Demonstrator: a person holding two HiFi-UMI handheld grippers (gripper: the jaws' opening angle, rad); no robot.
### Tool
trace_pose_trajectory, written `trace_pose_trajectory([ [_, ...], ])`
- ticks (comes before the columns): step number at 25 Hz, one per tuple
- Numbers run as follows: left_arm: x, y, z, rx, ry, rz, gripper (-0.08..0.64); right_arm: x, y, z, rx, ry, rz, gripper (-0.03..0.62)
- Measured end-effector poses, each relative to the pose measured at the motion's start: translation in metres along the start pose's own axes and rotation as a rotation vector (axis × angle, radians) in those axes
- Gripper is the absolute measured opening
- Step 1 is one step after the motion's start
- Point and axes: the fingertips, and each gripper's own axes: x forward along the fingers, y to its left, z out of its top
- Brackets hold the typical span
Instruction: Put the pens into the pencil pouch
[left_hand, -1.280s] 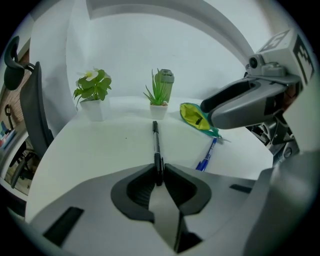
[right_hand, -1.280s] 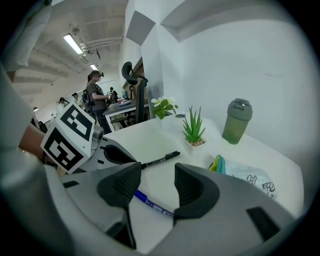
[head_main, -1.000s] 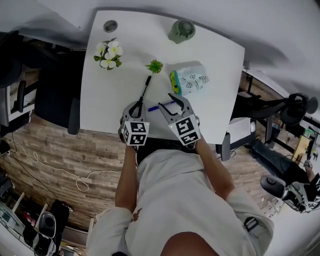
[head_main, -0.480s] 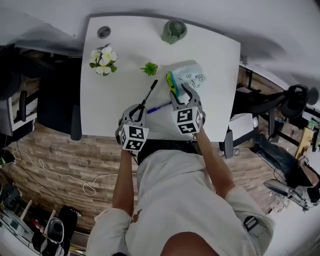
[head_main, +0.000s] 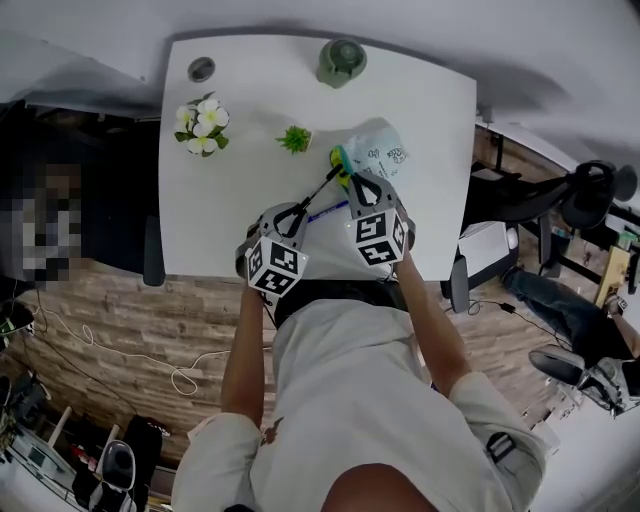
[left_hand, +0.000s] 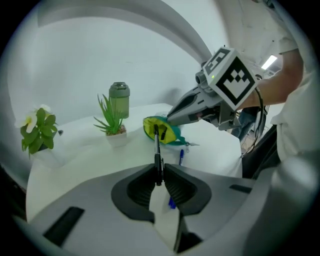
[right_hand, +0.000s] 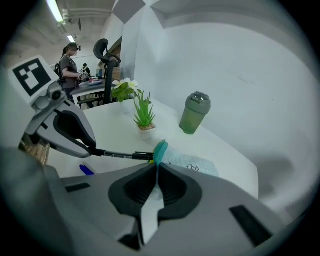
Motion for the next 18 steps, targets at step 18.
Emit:
trace_pose_trajectory([
  [18,0.061,-0.007,0.061,0.111,-0.012,-0.14,0.052,-0.017,0.002,0.005,0.016,-0.047,0.057,0.015],
])
